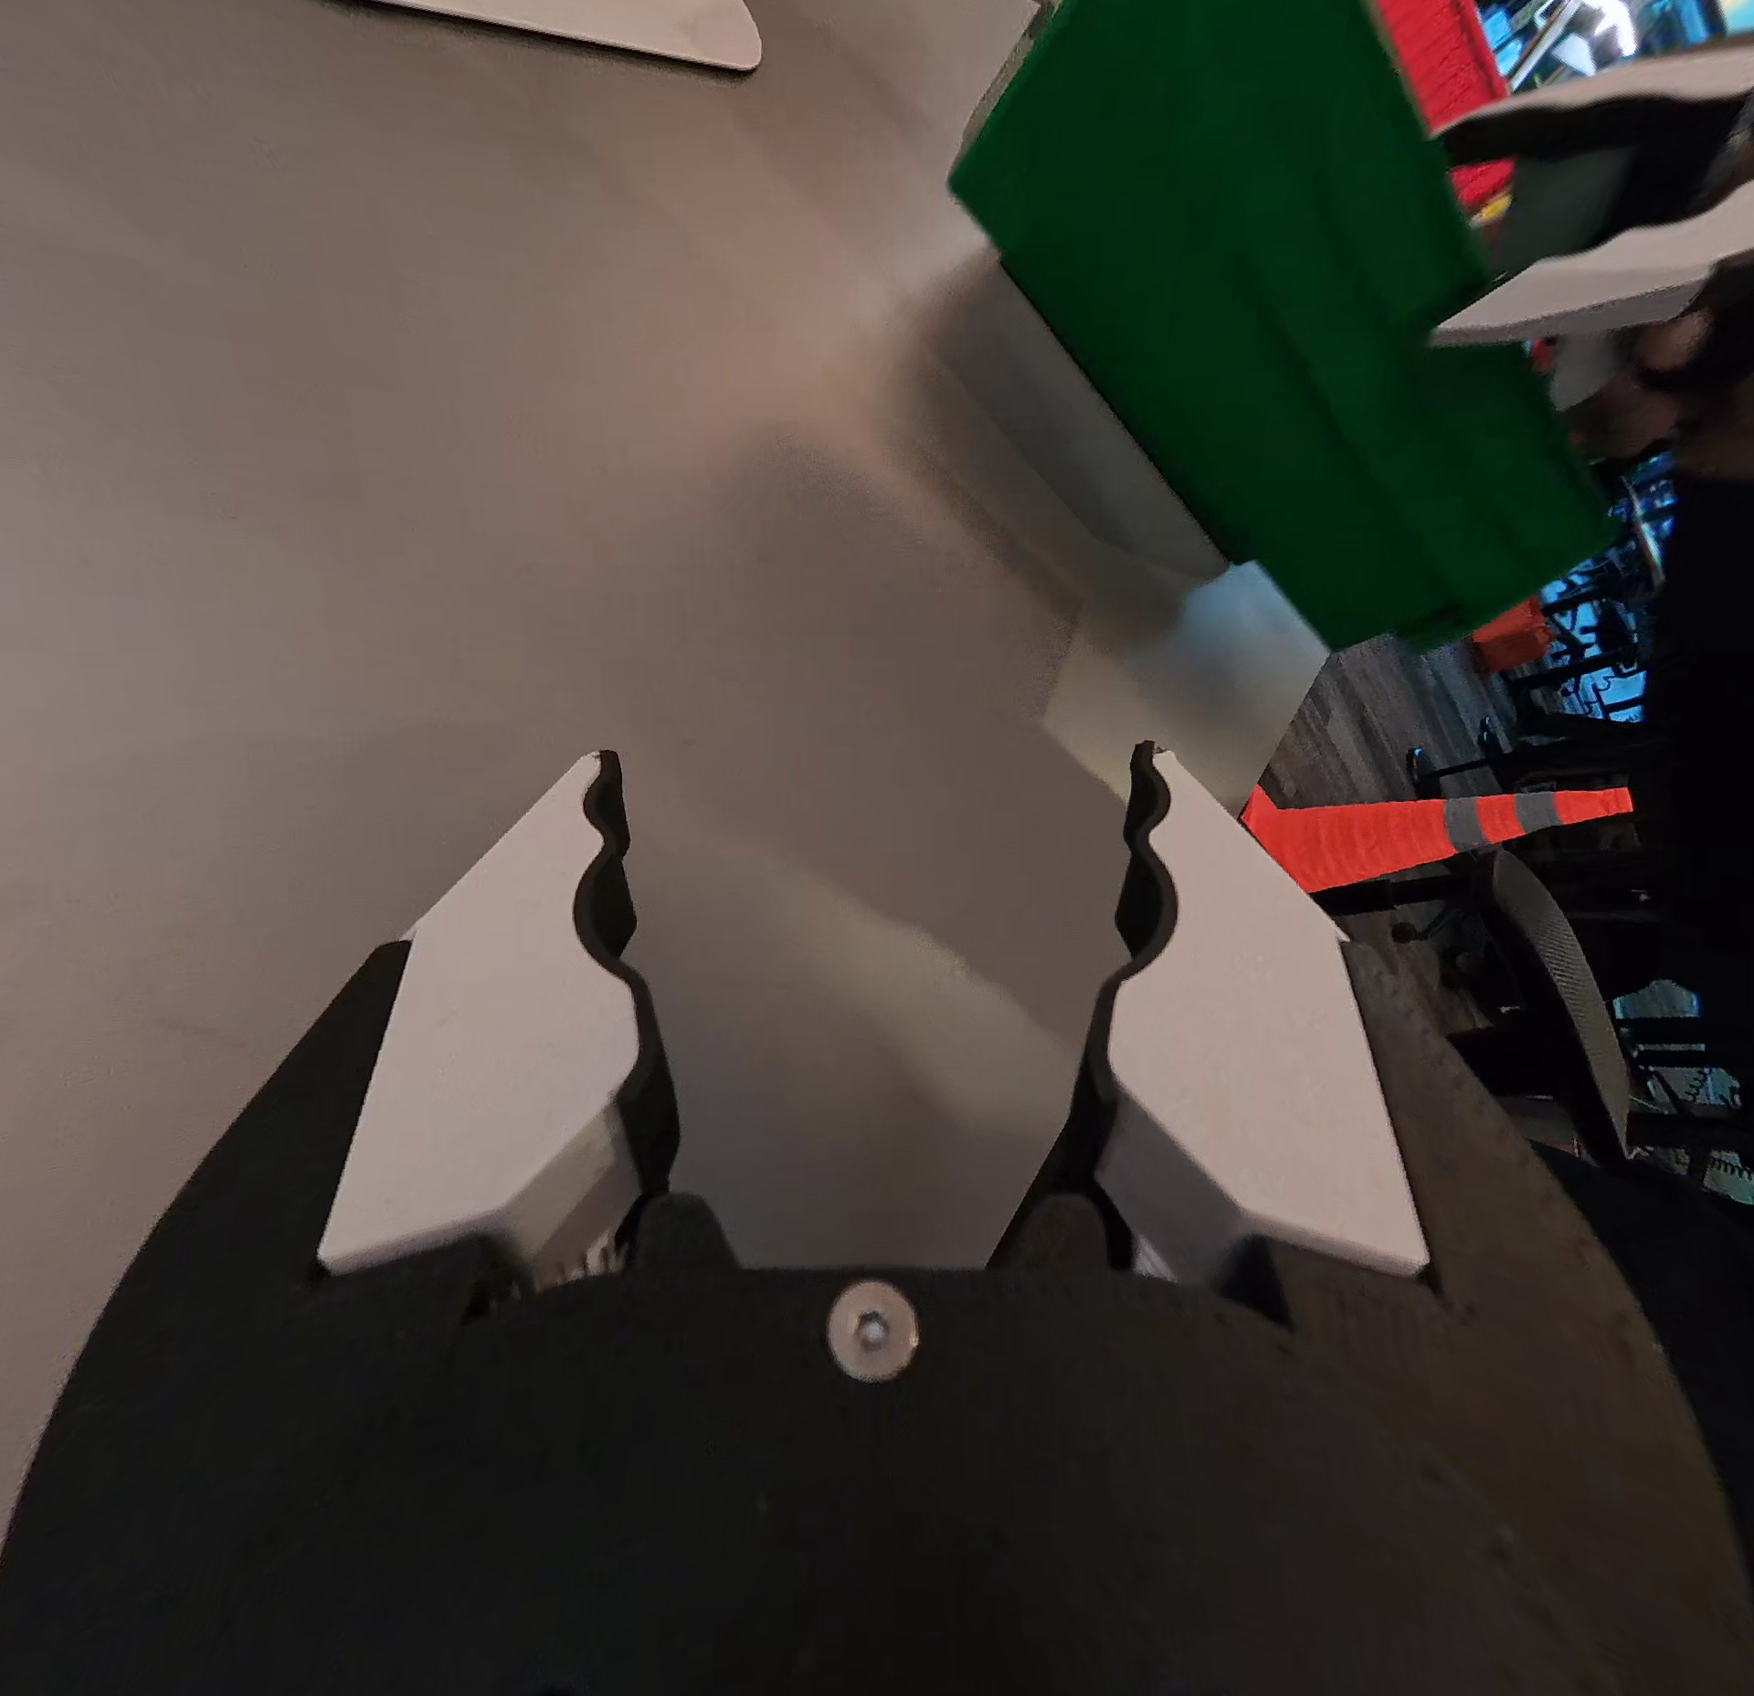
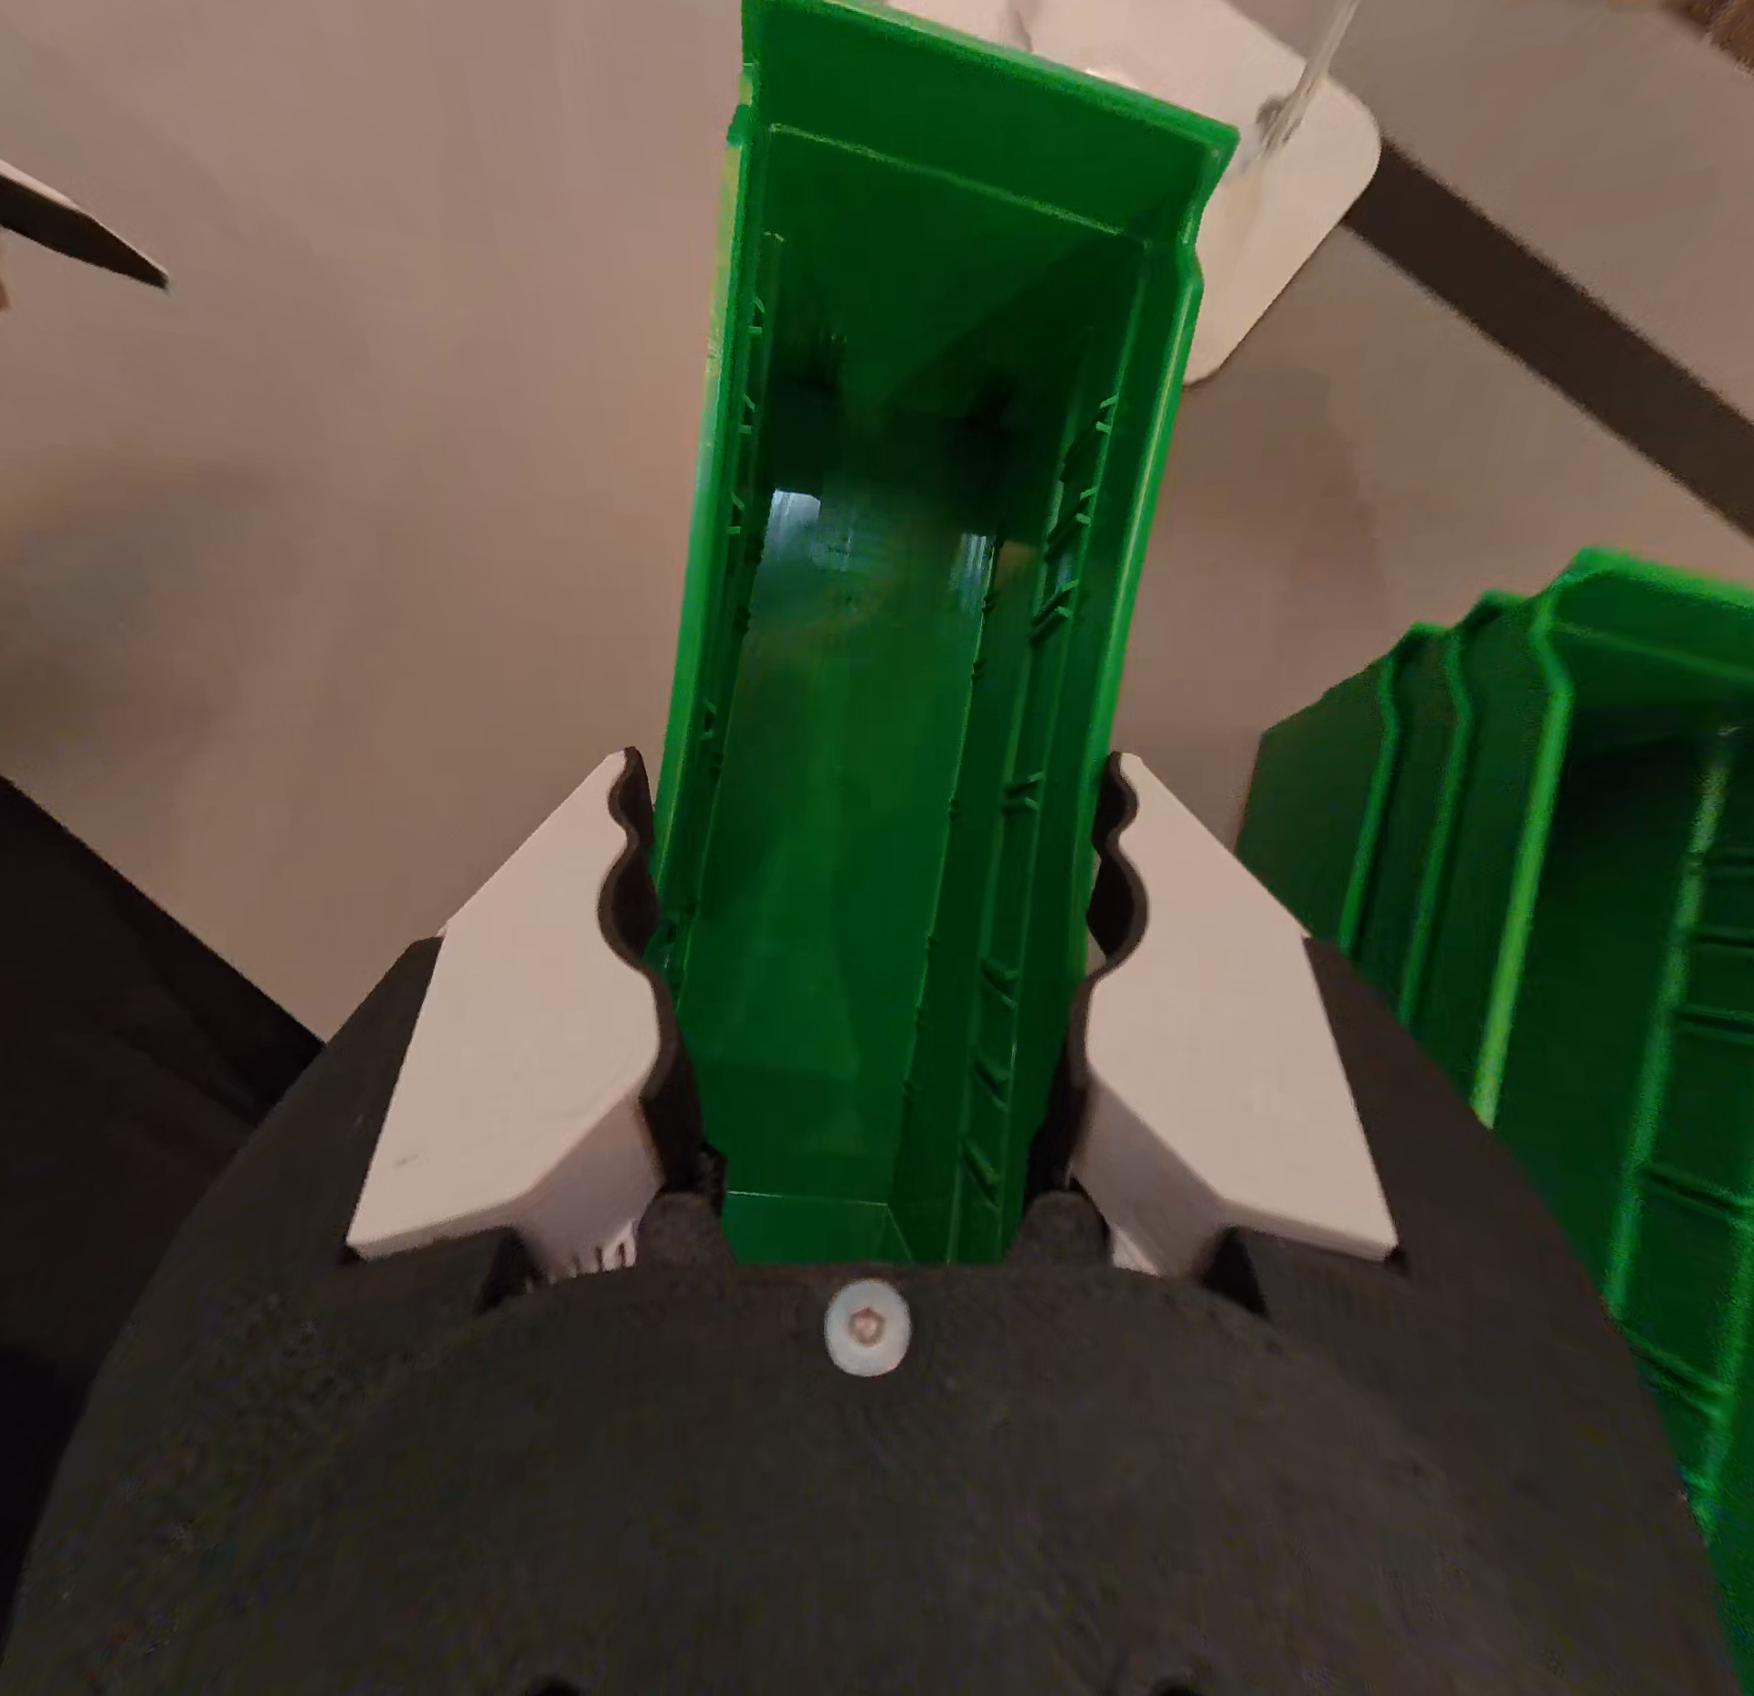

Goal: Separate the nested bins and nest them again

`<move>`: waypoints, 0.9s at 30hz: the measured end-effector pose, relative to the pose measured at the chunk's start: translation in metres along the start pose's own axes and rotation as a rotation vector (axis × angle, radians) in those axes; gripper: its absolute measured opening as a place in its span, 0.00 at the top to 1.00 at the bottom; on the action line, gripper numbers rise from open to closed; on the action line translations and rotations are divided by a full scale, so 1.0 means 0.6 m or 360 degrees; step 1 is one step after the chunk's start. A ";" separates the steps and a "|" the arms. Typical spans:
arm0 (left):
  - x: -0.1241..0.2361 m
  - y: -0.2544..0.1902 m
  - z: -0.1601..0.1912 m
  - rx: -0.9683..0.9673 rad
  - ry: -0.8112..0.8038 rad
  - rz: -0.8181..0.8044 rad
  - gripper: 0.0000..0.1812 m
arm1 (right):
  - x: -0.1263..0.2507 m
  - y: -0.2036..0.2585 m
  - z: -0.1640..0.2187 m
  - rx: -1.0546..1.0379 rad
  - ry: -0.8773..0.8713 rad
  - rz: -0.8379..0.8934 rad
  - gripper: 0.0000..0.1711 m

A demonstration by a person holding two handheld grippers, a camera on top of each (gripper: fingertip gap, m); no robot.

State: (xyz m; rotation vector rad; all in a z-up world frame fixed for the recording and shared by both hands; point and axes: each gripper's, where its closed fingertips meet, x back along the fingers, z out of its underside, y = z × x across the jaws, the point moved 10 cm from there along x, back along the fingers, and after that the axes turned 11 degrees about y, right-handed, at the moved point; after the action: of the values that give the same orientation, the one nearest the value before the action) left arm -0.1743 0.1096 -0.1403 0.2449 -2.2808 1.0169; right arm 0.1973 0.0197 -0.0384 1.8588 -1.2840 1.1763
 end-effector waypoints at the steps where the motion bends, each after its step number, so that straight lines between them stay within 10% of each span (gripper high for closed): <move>1: 0.000 0.000 0.000 0.0000 -0.0001 0.0002 0.43 | -0.016 0.003 0.008 -0.0016 0.0017 0.0009 0.46; 19: -0.015 -0.004 0.002 -0.0019 0.0059 -0.0010 0.43 | -0.137 0.053 0.031 -0.0164 0.0066 0.0204 0.33; 27: -0.006 0.004 0.004 -0.0002 0.0040 -0.0014 0.43 | -0.049 0.039 0.012 -0.0084 -0.0113 0.0068 0.26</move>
State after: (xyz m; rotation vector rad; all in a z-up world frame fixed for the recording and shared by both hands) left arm -0.1734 0.1093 -0.1453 0.2402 -2.2558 1.0086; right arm 0.1737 0.0174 -0.0682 1.8586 -1.3867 1.0960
